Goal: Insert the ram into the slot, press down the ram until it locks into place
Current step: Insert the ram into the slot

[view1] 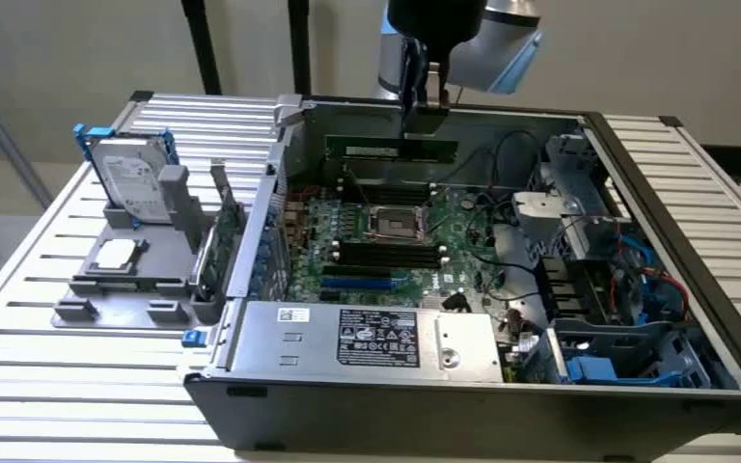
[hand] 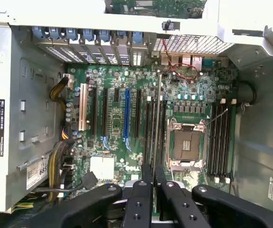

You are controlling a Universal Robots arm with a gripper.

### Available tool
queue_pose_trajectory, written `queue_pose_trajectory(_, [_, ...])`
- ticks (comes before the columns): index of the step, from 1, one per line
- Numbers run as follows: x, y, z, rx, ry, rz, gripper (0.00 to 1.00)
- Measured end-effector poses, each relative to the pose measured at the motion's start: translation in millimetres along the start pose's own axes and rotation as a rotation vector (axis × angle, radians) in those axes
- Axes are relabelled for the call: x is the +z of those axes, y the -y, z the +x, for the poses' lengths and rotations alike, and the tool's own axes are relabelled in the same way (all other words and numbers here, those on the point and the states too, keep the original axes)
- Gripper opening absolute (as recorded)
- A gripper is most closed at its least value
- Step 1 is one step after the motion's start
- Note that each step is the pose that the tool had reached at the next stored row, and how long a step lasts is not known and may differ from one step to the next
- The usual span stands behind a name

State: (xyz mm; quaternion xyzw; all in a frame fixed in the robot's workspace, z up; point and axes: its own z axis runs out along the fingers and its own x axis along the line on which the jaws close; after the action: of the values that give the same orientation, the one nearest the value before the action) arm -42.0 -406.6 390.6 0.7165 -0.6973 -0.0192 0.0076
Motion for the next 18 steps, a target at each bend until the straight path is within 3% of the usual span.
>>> queue_pose_trajectory(13, [0.0, 0.0, 0.0, 0.0, -0.0001, 0.0, 0.13])
queue_pose_trajectory(18, [3.8, 8.9, 0.3, 0.0, -0.0001, -0.0011, 0.13])
